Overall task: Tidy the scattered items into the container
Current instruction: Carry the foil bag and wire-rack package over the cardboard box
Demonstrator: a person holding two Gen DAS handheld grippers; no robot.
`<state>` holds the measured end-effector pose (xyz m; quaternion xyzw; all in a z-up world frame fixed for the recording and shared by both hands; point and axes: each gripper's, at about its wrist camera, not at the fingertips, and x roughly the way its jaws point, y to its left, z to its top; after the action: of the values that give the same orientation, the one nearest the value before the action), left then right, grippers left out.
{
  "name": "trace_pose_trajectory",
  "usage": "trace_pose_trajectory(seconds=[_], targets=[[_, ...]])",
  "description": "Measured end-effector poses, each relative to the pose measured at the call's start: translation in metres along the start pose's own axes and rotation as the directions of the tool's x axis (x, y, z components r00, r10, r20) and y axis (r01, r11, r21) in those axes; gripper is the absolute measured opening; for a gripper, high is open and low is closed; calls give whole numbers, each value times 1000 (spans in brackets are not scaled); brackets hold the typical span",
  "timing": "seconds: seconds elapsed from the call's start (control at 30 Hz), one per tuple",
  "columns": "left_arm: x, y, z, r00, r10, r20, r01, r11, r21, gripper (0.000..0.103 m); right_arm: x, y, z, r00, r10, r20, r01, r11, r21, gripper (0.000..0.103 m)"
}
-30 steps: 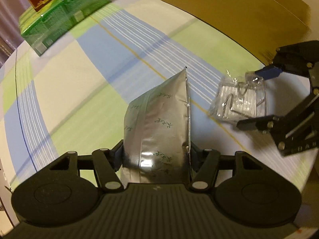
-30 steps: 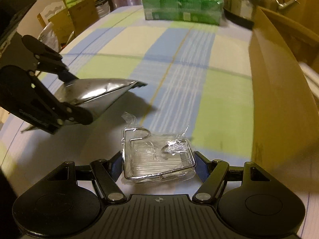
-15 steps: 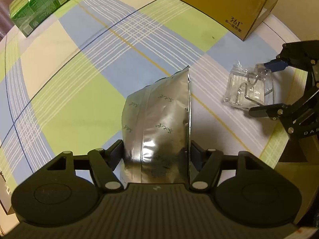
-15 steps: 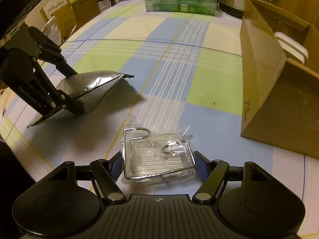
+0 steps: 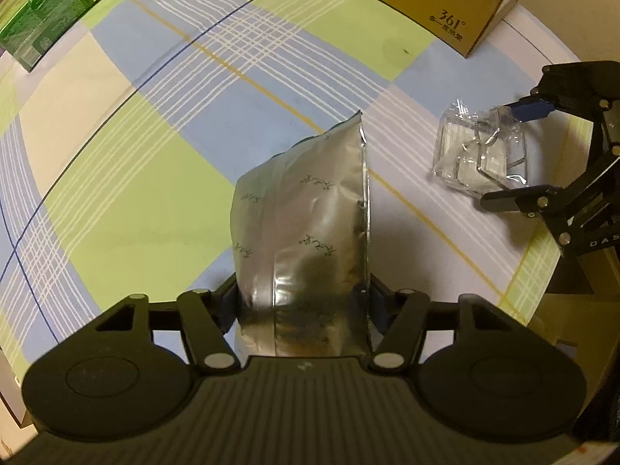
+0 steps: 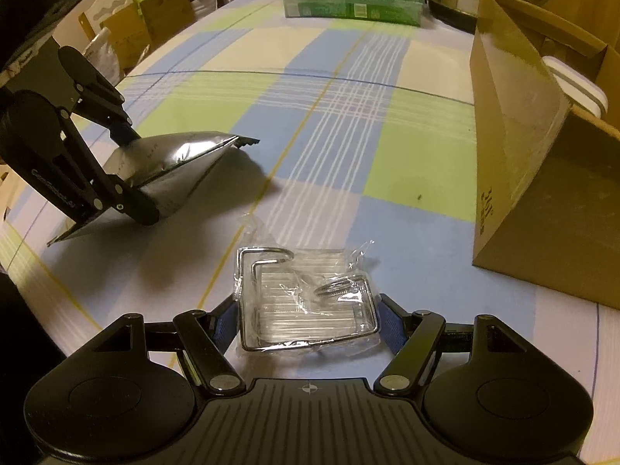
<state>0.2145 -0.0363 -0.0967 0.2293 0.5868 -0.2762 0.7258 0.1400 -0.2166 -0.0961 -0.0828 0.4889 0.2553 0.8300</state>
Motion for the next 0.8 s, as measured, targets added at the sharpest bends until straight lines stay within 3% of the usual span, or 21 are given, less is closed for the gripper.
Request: trace_pose_trajectory(seconds=[0.07, 0.37, 0.5, 0.8], targets=[[-2, 0, -1, 1000, -12, 8, 12, 1000, -1, 52, 0, -1, 1, 1000, 7, 0, -7, 1000, 8, 69], [-9, -7, -6, 999, -27, 28, 28, 999, -27, 50, 6, -3, 10, 1000, 14, -4, -14, 1000, 8, 73], [-12, -9, -10, 999, -23, 36, 24, 999, -30, 50, 6, -2, 10, 1000, 5, 7, -5, 1000, 11, 69], [-23, -16, -16, 998, -6, 60, 8, 999, -49, 50, -27, 11, 9, 995, -26, 100, 32, 998, -51, 67]])
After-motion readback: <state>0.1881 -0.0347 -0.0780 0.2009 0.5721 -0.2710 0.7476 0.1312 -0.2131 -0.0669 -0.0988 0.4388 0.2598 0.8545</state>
